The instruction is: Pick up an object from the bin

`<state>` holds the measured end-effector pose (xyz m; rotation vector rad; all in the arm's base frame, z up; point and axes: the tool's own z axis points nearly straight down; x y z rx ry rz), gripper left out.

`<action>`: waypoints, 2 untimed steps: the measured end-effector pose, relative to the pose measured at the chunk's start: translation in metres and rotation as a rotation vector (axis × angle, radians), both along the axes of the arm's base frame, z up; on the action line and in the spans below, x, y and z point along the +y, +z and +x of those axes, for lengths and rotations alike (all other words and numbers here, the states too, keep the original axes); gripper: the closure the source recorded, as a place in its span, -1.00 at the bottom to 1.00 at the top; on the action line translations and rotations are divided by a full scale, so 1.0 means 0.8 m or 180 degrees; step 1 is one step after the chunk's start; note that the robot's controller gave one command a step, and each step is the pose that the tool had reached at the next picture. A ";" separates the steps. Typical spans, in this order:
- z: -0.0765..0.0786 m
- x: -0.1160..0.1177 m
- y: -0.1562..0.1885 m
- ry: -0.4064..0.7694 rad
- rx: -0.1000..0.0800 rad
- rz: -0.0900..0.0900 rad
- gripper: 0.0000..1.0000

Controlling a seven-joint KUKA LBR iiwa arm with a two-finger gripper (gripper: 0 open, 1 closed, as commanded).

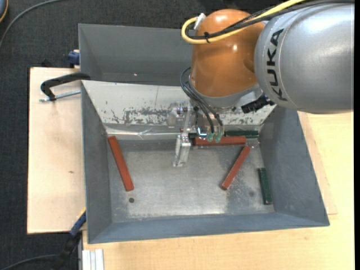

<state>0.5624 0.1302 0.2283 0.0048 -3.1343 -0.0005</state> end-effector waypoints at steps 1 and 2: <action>0.030 0.014 0.047 0.1011 -0.0056 0.0009 -1.00; 0.027 -0.089 -0.092 0.0883 0.0000 -0.0002 -1.00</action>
Offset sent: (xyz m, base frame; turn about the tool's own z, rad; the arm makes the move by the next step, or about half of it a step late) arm 0.0220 0.0097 0.0351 -0.3161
